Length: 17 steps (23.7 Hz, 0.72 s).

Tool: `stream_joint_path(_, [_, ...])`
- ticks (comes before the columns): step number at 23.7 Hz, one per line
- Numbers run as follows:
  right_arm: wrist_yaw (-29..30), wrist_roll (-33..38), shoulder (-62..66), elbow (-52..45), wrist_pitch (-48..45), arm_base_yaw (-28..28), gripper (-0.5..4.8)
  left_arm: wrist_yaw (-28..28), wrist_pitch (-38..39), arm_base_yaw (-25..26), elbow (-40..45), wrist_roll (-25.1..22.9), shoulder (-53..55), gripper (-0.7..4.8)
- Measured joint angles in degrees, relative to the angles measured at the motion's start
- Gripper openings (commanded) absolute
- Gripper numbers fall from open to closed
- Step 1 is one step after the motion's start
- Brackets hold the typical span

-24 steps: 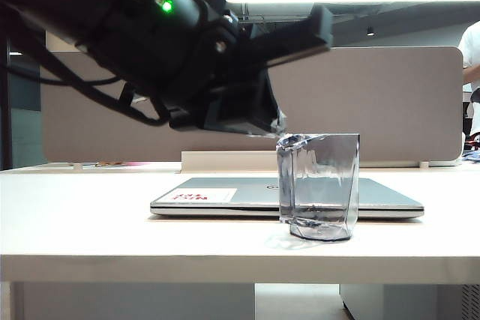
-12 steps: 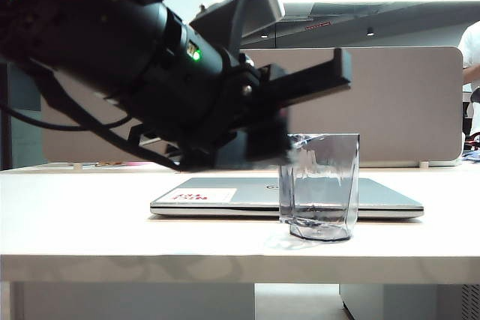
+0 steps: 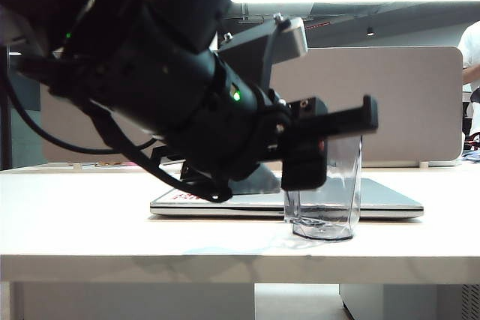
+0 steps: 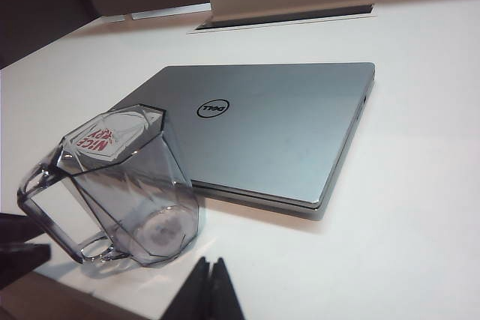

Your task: Pick up the water cup and place it on the left side of the laptop.

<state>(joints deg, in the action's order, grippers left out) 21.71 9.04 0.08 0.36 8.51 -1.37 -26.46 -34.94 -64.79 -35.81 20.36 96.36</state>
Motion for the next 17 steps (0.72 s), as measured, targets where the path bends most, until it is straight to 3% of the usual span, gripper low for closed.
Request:
stream_joint_path(5, [0.0,0.0,0.0,0.0,0.0,-0.02,-0.05,-5.25,-0.07,0.17,-0.15,0.0,0.46,1.88])
stream_joint_path(17, [0.0,0.0,0.0,0.0,0.0,-0.02,-0.05,-6.32,-1.44,2.95,-1.53,0.07,0.52,1.87])
